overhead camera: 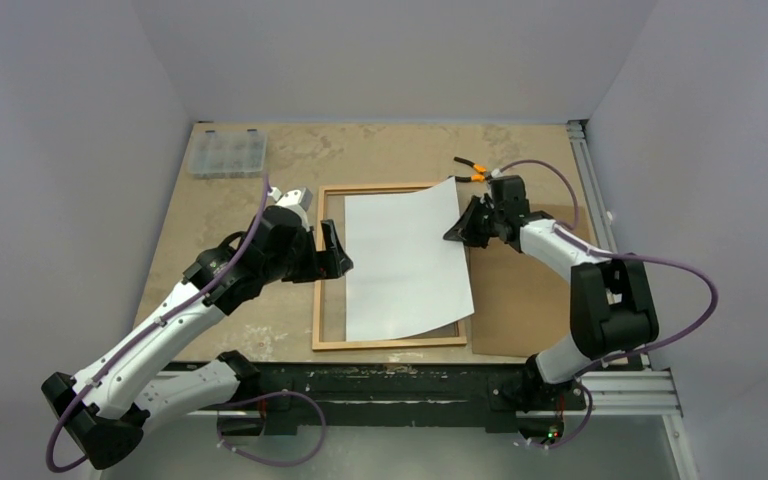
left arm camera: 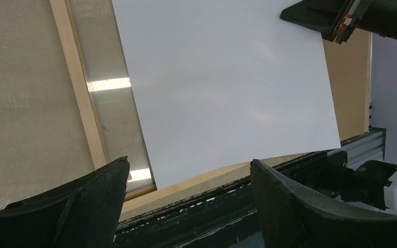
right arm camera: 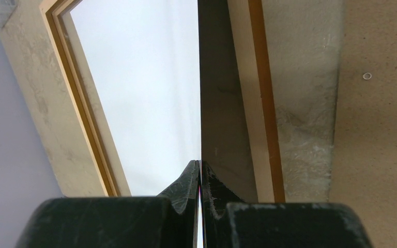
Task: Put the photo into the frame
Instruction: Place the photo in the photo frame.
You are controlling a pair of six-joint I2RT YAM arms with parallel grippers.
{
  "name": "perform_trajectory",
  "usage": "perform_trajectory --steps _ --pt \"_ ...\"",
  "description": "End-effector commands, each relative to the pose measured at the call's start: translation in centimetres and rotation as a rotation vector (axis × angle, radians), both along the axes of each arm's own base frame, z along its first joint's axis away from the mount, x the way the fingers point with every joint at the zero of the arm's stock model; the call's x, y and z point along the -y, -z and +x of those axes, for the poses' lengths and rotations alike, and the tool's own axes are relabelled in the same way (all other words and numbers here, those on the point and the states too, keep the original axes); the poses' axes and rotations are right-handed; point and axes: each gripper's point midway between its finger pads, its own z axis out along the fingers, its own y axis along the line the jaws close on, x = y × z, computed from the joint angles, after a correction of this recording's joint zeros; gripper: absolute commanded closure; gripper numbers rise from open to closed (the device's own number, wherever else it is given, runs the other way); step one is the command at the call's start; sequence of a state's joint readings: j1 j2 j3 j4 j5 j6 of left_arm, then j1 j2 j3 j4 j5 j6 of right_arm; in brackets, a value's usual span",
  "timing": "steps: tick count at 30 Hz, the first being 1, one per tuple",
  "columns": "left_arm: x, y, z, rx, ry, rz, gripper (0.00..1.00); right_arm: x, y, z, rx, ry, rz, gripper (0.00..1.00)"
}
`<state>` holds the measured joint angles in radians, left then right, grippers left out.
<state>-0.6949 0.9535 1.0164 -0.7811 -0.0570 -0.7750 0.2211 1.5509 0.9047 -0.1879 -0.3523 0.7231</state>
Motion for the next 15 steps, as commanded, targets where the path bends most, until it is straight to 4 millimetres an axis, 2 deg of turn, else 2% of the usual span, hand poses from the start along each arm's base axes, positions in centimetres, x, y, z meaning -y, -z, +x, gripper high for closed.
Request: perform_trajectory --steps 1,15 --pt "-0.2 -0.8 0.2 0.015 -0.022 -0.016 0.16 -1.2 -1.9 2.0 0.077 0.021 0.017 1.00" --pt "-0.1 -0.7 0.1 0.010 -0.021 -0.018 0.16 -3.2 -1.1 2.4 0.068 0.011 0.030 1.00"
